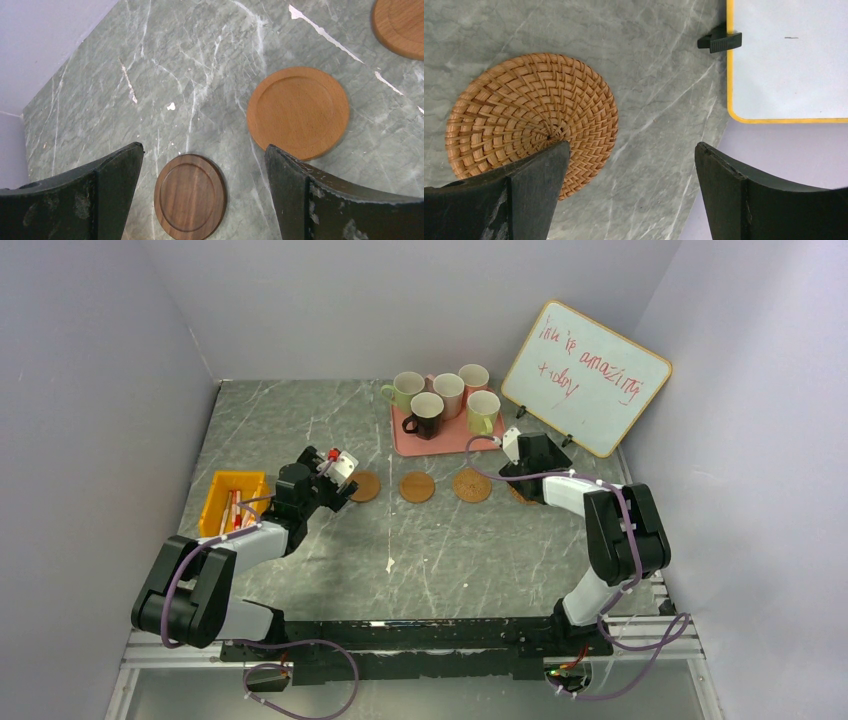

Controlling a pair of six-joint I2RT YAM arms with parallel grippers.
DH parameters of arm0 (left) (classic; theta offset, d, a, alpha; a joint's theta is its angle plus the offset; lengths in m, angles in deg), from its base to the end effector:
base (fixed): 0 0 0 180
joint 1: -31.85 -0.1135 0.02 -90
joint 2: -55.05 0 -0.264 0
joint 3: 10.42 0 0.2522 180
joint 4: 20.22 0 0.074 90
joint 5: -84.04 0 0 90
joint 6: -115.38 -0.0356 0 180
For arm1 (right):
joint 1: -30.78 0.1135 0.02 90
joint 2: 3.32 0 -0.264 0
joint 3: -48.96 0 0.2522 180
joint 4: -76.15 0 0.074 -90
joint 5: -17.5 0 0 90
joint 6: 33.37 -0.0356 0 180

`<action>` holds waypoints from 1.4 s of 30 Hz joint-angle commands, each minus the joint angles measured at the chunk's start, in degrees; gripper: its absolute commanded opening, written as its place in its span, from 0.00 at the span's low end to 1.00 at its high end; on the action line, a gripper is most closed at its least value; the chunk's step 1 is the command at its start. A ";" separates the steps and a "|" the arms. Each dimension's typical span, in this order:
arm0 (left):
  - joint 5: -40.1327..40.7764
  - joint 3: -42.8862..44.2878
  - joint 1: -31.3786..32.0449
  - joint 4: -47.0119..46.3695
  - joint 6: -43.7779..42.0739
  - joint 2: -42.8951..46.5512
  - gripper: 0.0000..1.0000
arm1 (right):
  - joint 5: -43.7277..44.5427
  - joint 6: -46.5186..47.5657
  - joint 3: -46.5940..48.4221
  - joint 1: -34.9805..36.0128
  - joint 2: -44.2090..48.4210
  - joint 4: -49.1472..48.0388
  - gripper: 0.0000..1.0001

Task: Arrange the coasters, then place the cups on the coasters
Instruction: Move the coaster to the center of the board, then pick up the cup from the tray.

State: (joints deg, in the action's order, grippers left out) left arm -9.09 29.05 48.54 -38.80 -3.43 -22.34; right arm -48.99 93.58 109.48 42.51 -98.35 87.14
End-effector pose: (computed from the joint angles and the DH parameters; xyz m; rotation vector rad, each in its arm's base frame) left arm 0.2530 -0.0779 0.1799 0.7721 1.7457 0.0910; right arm 0.3218 0.0523 0.1575 -0.7966 2.2528 -0.6961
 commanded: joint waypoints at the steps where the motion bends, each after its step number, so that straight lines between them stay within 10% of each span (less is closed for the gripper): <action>1: 0.24 0.04 -0.19 -2.71 -0.10 0.46 0.96 | -2.19 -1.95 1.91 0.14 1.09 1.88 1.00; 42: 0.24 0.13 -0.18 -2.51 0.01 0.60 0.96 | 4.15 -0.18 3.70 -0.39 -1.19 0.11 1.00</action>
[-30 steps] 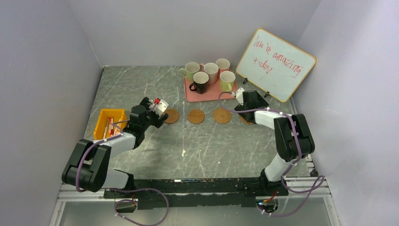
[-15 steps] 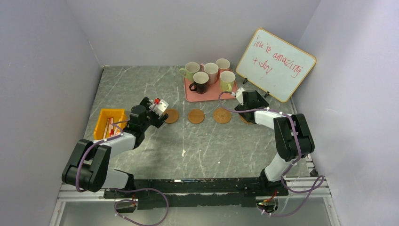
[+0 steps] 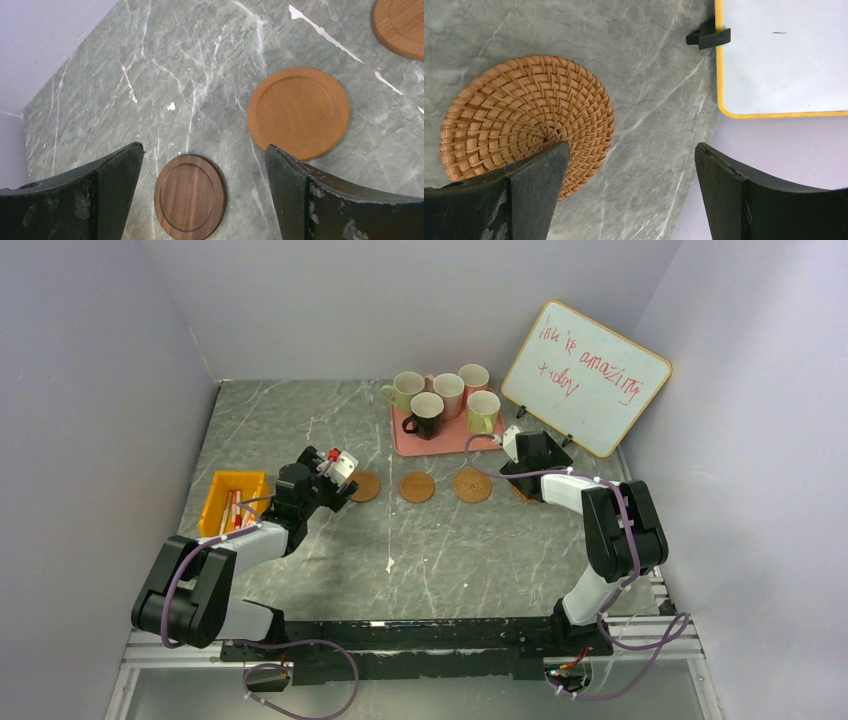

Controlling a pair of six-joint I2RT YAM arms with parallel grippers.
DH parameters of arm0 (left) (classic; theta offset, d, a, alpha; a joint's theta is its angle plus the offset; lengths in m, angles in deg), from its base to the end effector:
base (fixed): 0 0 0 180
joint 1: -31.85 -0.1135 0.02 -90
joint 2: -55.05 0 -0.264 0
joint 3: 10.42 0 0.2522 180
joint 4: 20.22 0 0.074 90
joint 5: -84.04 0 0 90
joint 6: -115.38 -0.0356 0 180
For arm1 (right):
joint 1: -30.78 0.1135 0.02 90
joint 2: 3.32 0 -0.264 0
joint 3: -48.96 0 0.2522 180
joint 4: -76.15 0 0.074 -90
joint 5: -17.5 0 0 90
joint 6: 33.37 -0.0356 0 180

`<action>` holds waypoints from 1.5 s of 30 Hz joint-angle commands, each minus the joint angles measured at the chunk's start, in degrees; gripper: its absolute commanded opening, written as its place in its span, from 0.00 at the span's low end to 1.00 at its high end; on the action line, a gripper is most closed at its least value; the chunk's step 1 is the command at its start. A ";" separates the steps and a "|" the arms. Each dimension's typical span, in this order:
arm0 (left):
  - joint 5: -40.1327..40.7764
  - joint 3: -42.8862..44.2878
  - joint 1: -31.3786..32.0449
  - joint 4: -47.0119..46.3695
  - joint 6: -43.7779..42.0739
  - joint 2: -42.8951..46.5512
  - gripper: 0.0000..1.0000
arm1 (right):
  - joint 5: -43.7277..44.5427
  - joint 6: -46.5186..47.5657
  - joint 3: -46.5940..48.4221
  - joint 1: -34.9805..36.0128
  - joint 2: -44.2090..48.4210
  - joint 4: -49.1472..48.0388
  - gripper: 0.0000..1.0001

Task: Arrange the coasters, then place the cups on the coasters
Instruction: Pick up the cup from the tray.

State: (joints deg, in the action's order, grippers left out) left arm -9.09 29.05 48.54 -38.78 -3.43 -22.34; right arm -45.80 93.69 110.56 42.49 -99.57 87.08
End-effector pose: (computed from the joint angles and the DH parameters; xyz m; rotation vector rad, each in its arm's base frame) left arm 0.2530 -0.0779 0.1798 0.7723 1.7461 0.0909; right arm 0.3266 0.0514 0.1570 -0.7716 2.2601 -0.7633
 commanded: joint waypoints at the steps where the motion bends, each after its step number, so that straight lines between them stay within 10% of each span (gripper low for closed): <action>1: 0.17 0.07 -0.20 -2.56 -0.01 0.57 0.96 | 0.84 -0.38 2.96 -0.37 0.21 0.33 1.00; 26: 0.06 0.00 -0.19 -2.31 0.00 0.89 0.96 | -14.97 -22.27 39.81 9.03 3.99 22.75 1.00; 45: -5.86 9.91 0.12 6.92 -1.43 0.88 0.96 | -14.94 -25.78 25.09 9.74 5.30 9.53 1.00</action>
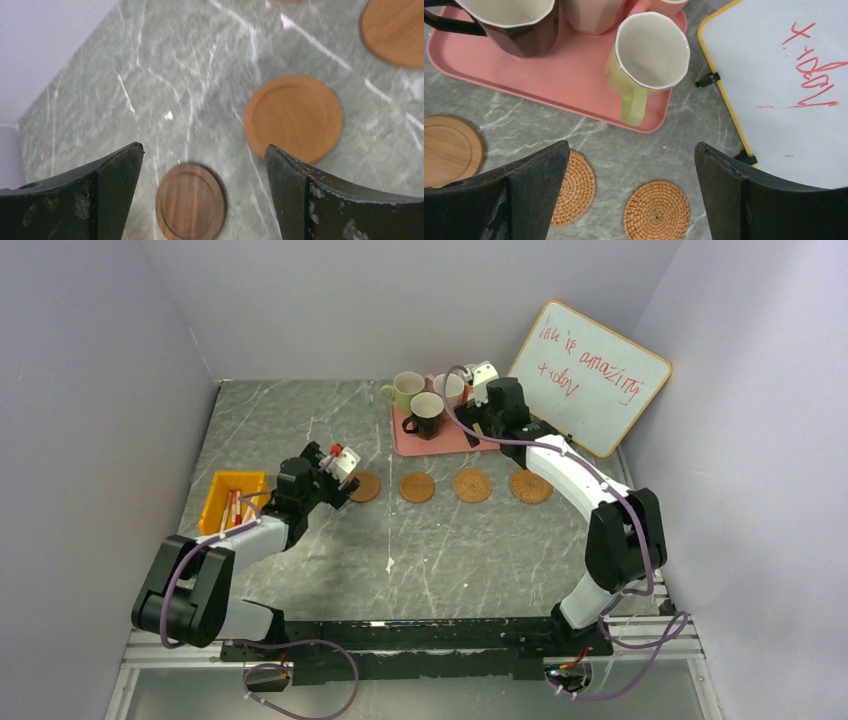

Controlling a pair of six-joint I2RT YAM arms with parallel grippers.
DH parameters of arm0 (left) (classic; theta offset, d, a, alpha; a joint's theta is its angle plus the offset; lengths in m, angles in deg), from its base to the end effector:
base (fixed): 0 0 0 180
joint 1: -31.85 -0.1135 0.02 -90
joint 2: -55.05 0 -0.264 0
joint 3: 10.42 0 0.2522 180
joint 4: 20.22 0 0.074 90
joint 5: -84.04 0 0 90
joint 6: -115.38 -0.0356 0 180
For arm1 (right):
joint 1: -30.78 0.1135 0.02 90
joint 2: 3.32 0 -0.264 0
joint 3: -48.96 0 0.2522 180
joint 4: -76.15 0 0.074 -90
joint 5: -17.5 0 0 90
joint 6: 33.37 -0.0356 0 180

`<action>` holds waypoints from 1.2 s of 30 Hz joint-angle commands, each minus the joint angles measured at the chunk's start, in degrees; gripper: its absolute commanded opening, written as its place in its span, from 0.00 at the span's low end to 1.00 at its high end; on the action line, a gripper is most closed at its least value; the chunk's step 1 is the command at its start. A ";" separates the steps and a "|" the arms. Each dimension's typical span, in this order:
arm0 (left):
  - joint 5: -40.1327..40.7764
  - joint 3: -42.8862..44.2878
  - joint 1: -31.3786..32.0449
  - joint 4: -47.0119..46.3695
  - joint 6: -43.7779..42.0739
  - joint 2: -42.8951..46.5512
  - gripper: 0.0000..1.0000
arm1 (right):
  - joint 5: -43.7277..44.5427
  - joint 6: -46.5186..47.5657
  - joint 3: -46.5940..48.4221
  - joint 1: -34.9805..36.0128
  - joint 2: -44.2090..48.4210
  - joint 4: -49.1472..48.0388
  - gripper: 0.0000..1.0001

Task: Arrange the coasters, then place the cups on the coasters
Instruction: Pick up the cup from the tray.

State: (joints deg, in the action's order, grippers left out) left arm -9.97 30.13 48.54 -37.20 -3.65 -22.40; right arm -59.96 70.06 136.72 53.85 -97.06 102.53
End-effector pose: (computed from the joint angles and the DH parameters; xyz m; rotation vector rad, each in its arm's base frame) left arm 0.2553 -0.0791 0.1825 0.7884 1.7489 0.0778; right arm 0.3526 0.1418 0.2925 -0.5421 2.0531 -0.1341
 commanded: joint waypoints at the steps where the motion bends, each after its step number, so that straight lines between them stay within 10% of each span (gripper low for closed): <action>1: -5.43 11.99 0.41 7.87 -1.69 0.02 0.96 | -0.78 -2.25 -1.51 -2.28 2.93 -6.16 1.00; 16: -9.61 46.32 8.47 27.52 2.79 -24.54 0.96 | -3.04 -4.61 -6.38 -7.92 7.84 -9.67 1.00; 36: -8.37 63.44 10.66 33.12 10.43 -41.60 0.96 | -7.99 -4.38 -6.49 -8.23 4.26 -8.22 1.00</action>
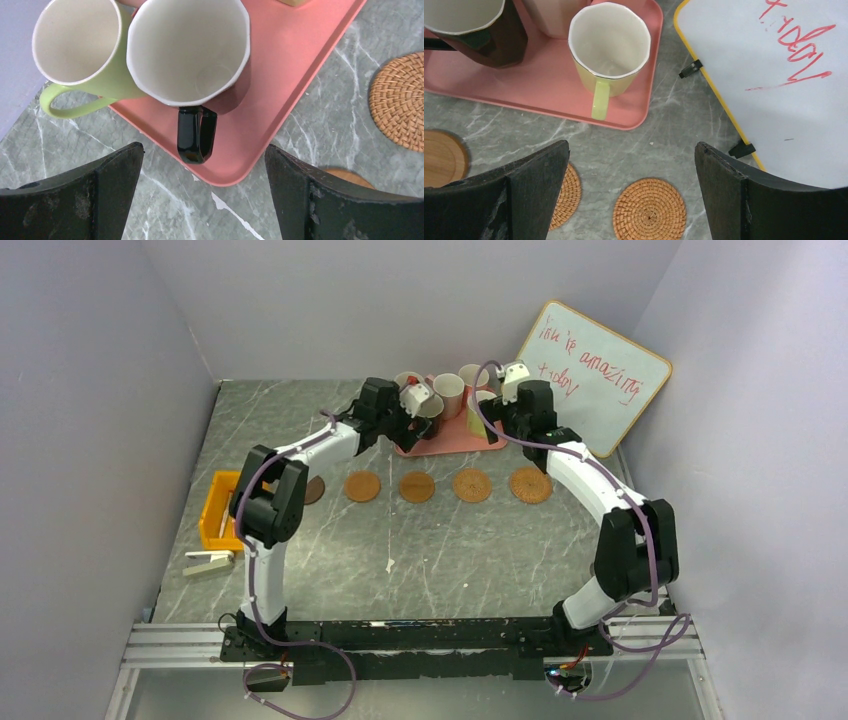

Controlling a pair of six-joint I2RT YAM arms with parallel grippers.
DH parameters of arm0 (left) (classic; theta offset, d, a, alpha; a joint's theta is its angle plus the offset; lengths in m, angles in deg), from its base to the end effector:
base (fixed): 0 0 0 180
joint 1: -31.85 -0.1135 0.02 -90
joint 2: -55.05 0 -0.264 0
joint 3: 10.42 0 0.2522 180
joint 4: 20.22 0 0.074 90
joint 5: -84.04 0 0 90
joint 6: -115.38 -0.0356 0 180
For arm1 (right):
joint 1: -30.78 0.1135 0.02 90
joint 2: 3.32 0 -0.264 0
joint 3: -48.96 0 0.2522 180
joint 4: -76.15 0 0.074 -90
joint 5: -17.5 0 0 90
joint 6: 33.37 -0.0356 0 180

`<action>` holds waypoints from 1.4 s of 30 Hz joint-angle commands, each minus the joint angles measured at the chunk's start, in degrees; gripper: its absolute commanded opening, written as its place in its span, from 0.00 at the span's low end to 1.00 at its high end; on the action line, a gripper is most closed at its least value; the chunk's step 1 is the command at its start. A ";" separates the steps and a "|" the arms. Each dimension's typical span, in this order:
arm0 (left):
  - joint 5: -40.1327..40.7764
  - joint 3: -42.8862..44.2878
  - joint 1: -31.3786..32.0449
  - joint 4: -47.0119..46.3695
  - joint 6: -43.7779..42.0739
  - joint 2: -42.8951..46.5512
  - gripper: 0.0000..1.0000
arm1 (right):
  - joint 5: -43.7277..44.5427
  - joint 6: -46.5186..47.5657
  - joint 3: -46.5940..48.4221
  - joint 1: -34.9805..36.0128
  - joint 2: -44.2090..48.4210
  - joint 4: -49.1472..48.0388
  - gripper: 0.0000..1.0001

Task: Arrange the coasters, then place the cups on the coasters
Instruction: Pick up the cup from the tray.

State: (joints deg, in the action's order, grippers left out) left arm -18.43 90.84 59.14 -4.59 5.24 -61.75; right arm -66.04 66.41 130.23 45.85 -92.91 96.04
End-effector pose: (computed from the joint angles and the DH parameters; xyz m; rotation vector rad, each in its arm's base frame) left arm 0.4187 -0.2246 0.2253 0.9682 1.8807 -0.3044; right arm 0.3526 0.0908 0.2893 -0.3751 2.0258 -0.0592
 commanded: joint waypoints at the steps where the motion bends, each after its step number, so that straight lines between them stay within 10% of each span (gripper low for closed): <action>1: 0.50 3.02 0.00 0.20 1.45 -2.73 0.96 | -1.97 -0.66 -0.07 -0.26 0.03 -1.81 1.00; 20: -3.23 10.60 -2.21 1.51 1.13 -8.36 0.95 | -5.36 -0.90 0.48 -1.20 0.70 -0.24 1.00; 23: -4.54 11.94 -2.40 2.16 1.68 -9.33 0.67 | -5.87 -0.99 0.35 -1.29 0.75 -0.24 1.00; 33: -6.66 14.95 -2.38 4.43 1.61 -11.05 0.67 | -6.21 -0.99 0.39 -1.53 0.71 -0.15 1.00; 42: -9.70 15.89 -2.24 5.62 1.90 -11.25 0.21 | -6.26 -1.08 0.26 -1.54 0.50 -0.24 1.00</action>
State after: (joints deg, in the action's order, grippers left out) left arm -24.96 104.64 56.80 1.35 6.84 -73.27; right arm -71.54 66.02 130.16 44.63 -93.54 97.00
